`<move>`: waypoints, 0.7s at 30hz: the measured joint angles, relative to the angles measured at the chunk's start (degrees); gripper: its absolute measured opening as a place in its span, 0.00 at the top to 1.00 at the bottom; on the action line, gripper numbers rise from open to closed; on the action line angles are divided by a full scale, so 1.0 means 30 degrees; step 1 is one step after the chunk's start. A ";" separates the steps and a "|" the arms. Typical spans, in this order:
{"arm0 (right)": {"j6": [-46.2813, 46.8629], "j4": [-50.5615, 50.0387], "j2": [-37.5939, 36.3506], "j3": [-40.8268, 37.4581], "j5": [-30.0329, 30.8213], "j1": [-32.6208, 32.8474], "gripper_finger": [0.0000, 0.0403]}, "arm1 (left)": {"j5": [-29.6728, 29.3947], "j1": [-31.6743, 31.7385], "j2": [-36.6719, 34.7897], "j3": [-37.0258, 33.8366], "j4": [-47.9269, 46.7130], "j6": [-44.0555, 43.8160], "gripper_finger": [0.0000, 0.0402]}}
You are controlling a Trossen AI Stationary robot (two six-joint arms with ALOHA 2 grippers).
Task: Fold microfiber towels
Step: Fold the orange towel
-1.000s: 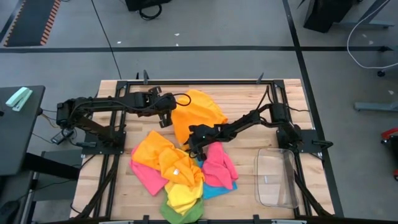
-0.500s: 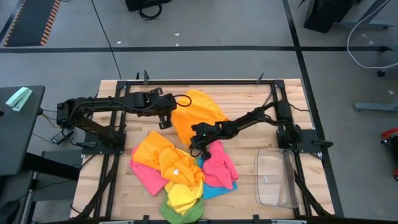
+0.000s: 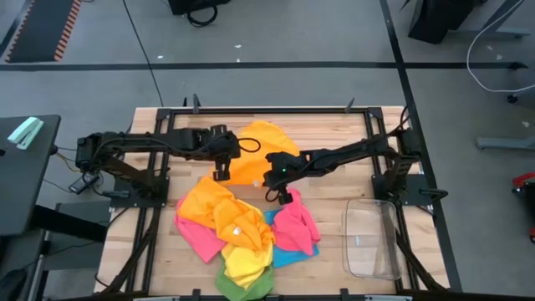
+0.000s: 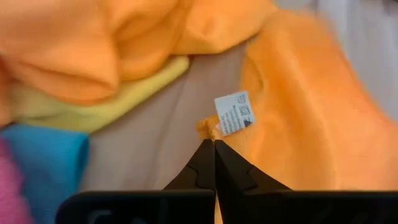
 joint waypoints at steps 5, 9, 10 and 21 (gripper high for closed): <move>0.0088 -0.0783 -0.0469 0.0006 -0.0622 0.0339 0.99 | 0.0664 -0.0427 0.0000 -0.0024 -0.1164 -0.0980 0.95; 0.0424 -0.1658 -0.0433 -0.0002 -0.0284 0.0337 0.99 | 0.1916 -0.0755 -0.0015 -0.1073 -0.1046 -0.1878 0.87; 0.0561 -0.1886 -0.0433 -0.0002 0.0045 0.0274 0.99 | 0.1916 -0.0866 -0.0015 -0.1549 -0.0993 -0.1873 0.85; 0.1559 -0.2557 -0.0433 -0.0002 0.0844 -0.0915 0.99 | 0.1503 -0.1157 -0.0007 -0.6317 0.2591 0.0043 0.65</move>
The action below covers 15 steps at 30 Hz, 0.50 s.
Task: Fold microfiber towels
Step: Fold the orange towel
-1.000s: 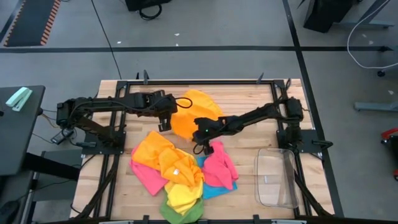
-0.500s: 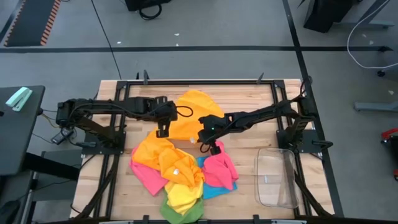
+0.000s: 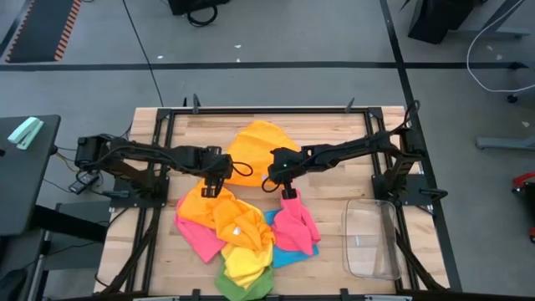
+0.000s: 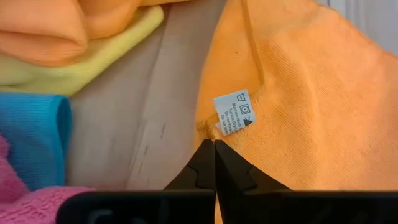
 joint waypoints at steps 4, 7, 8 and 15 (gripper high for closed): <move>-0.0059 -0.0080 0.0000 0.0000 -0.0059 -0.0008 0.99 | -0.0169 0.0000 0.0000 -0.0506 -0.0183 0.0042 0.61; -0.0059 -0.0075 0.0000 0.0000 -0.0079 0.0006 0.99 | -0.0172 0.0000 0.0000 -0.1326 -0.0071 0.0293 0.59; -0.0062 -0.0080 0.0000 0.0000 -0.0081 0.0006 0.99 | -0.0256 0.0000 0.0000 -0.1666 0.0052 0.0432 0.59; -0.0062 -0.0067 0.0000 0.0007 -0.0081 0.0006 0.99 | -0.1208 0.0000 0.0000 -0.2809 0.1011 0.0330 0.61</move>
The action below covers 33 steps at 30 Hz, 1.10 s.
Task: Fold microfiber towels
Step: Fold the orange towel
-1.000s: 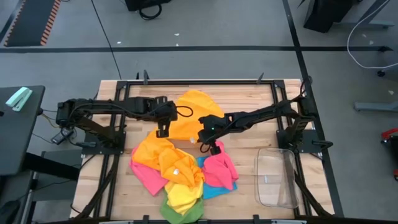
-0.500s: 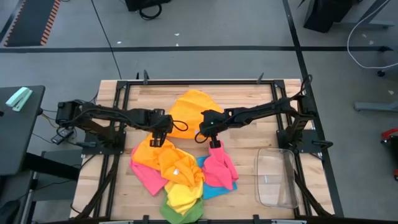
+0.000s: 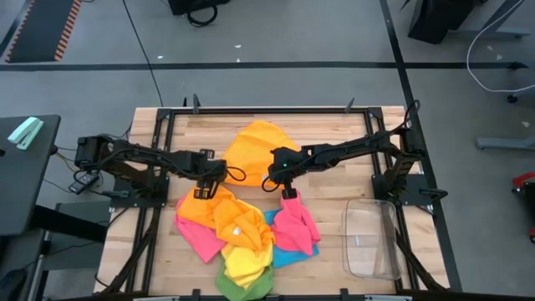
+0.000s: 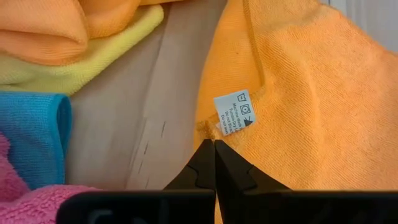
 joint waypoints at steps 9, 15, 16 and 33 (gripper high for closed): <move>0.0072 -0.0006 0.0000 0.0000 0.0000 0.0036 0.99 | -0.0322 0.0011 0.0000 -0.0346 0.0195 -0.0060 0.67; 0.0125 -0.0013 0.0000 0.0000 0.0000 0.0051 0.99 | -0.0448 0.0036 0.0000 -0.0346 0.0203 -0.0015 0.78; 0.0145 -0.0013 -0.0003 0.0000 -0.0003 0.0051 0.99 | -0.0448 0.0036 0.0000 -0.0346 0.0189 0.0028 0.82; 0.0417 -0.0065 -0.0162 0.0007 -0.1498 0.0598 0.99 | -0.0004 -0.0153 0.0000 0.4115 -0.5753 -0.0105 0.99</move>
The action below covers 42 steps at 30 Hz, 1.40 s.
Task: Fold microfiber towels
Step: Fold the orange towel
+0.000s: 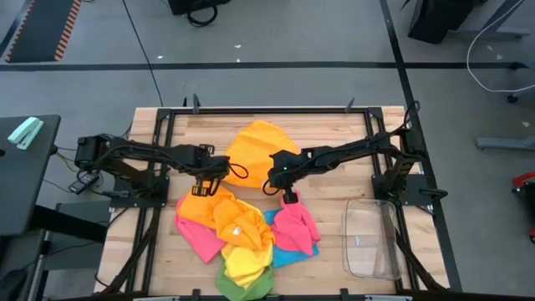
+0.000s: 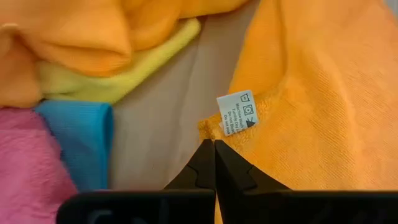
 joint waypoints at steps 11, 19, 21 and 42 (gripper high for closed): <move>0.0028 -0.2330 -0.3612 0.0022 -0.0034 0.0206 0.99 | -0.0759 -0.0788 -0.0040 0.5391 -0.3458 0.0098 0.98; -0.1189 -0.3518 -0.6557 0.0007 0.0030 0.0311 0.99 | -0.1942 -0.0850 -0.0044 0.8791 -0.4966 0.1567 0.98; -0.1015 -0.3575 -0.7664 0.0007 0.0135 0.0175 0.99 | -0.1932 -0.0852 -0.0044 0.9695 -0.5037 0.1887 0.98; -0.9908 -0.0512 -1.0427 0.0052 0.3370 -0.8181 0.99 | -0.1038 0.7495 0.0240 1.1522 0.8542 1.1133 0.98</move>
